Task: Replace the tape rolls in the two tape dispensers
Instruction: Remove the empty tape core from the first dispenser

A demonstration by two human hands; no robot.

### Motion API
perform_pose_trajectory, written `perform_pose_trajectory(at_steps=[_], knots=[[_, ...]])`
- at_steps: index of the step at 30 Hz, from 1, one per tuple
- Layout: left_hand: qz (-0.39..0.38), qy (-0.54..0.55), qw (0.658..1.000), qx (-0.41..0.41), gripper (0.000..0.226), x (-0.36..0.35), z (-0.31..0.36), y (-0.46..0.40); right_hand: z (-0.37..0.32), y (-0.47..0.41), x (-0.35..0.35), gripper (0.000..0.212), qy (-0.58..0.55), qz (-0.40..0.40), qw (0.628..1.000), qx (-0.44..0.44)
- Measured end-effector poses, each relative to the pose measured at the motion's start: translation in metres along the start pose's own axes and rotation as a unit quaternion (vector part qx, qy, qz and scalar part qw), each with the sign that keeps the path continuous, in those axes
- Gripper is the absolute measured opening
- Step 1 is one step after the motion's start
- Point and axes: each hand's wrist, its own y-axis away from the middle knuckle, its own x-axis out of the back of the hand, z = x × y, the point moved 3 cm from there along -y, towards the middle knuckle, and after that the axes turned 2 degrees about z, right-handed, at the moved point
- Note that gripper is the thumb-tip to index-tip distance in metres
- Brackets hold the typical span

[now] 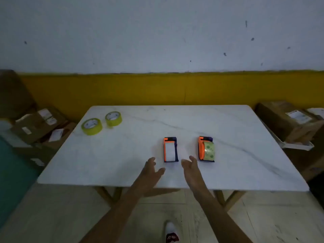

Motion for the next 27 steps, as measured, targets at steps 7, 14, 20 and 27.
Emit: perform_pose_trajectory(at_steps=[7, 14, 20, 27], knots=[[0.011, 0.123, 0.99, 0.073, 0.031, -0.032, 0.016, -0.113, -0.005, -0.121, -0.036, 0.074, -0.028, -0.047, 0.998, -0.005], [-0.025, 0.201, 0.966, 0.16, 0.024, -0.015, 0.03, -0.144, 0.006, -0.159, -0.035, 0.015, 0.068, -0.07, 0.995, -0.008], [-0.014, 0.207, 0.966, 0.154, 0.013, -0.005, 0.033, -0.157, -0.024, -0.166, 0.006, 0.014, 0.083, 0.017, 0.996, 0.016], [-0.092, 0.118, 0.981, 0.123, 0.028, -0.014, 0.009, -0.15, -0.065, -0.173, 0.018, 0.015, 0.066, 0.003, 0.997, 0.046]])
